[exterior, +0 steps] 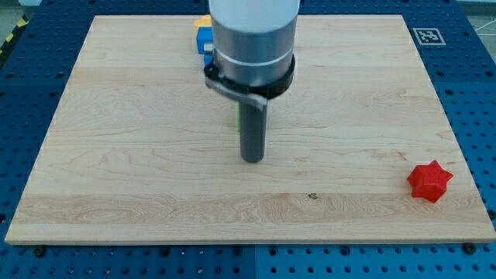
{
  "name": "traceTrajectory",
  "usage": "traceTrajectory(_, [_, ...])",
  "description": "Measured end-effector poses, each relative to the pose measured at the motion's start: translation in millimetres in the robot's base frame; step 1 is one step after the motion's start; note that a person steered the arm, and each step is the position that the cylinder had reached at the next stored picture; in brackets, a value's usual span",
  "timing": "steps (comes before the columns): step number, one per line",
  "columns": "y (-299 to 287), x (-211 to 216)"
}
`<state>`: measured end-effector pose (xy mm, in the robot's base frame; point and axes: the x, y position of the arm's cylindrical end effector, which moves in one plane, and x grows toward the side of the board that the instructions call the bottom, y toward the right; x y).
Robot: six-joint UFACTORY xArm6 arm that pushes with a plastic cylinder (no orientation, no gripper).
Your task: Move green star along with green circle up
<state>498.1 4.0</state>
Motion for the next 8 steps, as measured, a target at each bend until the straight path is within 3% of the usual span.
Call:
traceTrajectory(6, [1,-131])
traceTrajectory(8, [2,-135])
